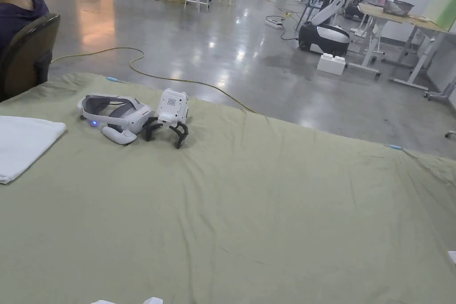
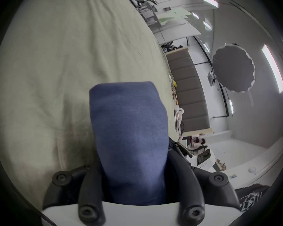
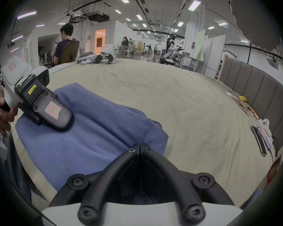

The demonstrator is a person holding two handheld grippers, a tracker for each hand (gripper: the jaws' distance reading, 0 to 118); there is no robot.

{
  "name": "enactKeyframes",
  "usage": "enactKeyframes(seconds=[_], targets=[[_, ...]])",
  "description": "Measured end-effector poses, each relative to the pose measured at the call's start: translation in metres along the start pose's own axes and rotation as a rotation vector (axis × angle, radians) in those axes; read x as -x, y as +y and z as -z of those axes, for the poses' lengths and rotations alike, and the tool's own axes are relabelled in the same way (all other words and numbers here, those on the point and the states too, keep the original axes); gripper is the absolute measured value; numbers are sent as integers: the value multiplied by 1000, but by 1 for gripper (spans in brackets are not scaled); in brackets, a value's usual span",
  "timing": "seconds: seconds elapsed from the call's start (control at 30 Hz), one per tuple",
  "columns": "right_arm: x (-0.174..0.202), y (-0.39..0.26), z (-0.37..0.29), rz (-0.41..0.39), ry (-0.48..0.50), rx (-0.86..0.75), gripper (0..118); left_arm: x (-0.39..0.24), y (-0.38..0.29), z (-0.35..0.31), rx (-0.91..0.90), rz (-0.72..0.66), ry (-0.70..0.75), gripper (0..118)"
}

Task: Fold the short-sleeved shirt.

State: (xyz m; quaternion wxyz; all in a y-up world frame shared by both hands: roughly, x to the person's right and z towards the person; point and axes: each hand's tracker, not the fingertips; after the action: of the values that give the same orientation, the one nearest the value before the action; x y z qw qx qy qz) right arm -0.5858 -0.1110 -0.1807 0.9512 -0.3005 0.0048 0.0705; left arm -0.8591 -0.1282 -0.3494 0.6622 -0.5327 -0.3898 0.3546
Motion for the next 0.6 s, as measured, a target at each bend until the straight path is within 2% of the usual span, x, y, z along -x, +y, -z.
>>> enactKeyframes(seconds=[0.1,0.2,0.3,0.43,0.6], targets=[[1,1,0,-13,3,-2,0,0,-7,-5,-17,16,9,20],[0,5,-3,-15,15,-7,0,-12,-11,-14,-47,36,-2,18],[-11,22,-9,75,98,-9,0,-25,-10,-41,-67,45,-11,17],[-34,53,-18,59,45,-90,0,-29,2,-114,-125,46,10,17],[-87,101,-26,87,-28,-188,0,-34,23,-227,-199,85,165,17]])
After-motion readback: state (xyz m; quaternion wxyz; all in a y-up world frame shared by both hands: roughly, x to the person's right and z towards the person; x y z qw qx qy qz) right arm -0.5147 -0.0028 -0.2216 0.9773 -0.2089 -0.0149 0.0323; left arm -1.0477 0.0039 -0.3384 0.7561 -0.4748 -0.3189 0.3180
